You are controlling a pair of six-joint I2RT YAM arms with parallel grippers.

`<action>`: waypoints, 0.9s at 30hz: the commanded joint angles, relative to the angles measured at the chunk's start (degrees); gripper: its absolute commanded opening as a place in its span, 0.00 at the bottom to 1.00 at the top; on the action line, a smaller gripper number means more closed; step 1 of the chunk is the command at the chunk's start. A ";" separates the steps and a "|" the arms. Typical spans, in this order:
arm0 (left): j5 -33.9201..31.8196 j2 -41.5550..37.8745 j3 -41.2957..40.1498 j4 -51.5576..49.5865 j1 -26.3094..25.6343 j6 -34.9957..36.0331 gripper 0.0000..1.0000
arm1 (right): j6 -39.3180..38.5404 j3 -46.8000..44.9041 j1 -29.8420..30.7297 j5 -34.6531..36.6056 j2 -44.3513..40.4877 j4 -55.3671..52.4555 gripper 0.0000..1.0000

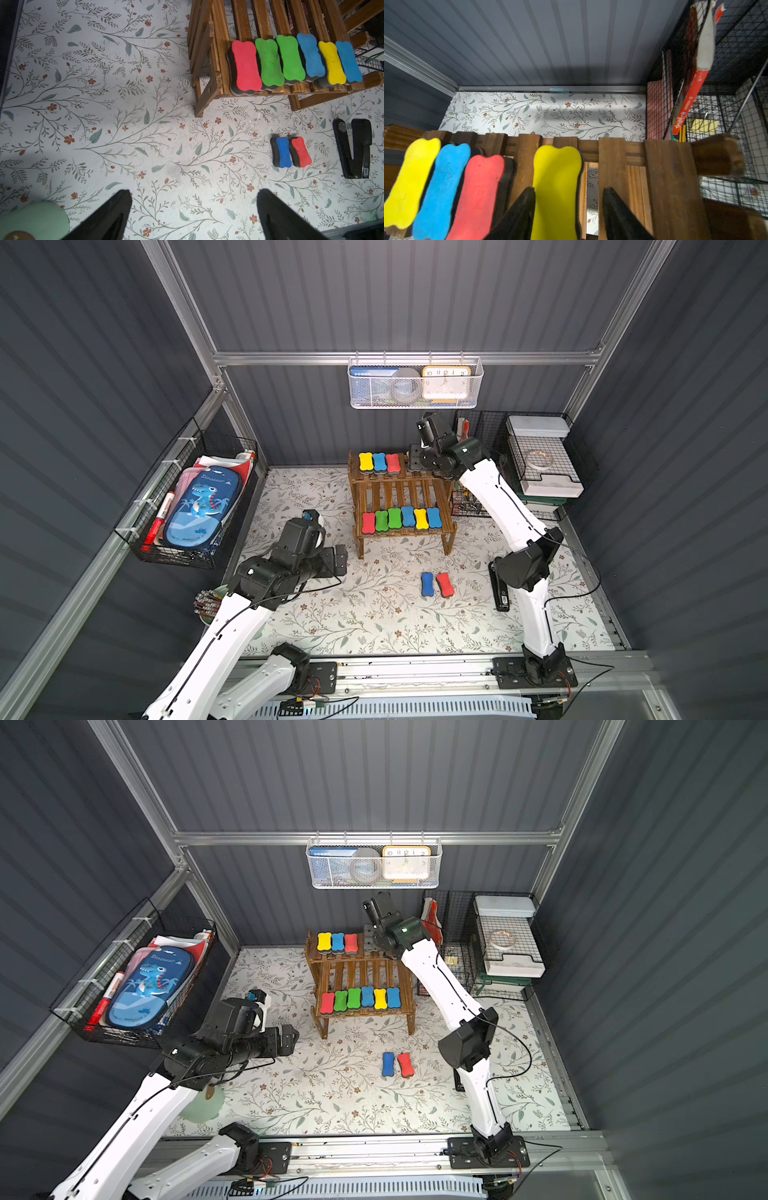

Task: Remove the whiteboard erasers from the shelf
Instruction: Pick up the whiteboard eraser from the shelf.

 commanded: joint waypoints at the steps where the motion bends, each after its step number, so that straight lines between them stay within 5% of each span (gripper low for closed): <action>1: 0.15 0.02 -0.04 -0.14 0.31 0.43 0.99 | -0.70 0.70 0.45 -2.00 -1.94 0.59 0.59; 20: -0.68 0.64 -0.82 -0.04 0.35 0.34 0.99 | 0.25 1.34 0.10 -2.05 2.74 -1.63 0.58; 27: -0.88 0.47 -0.97 -0.21 0.31 0.57 0.99 | 0.58 1.23 0.10 -2.27 2.50 -1.07 0.39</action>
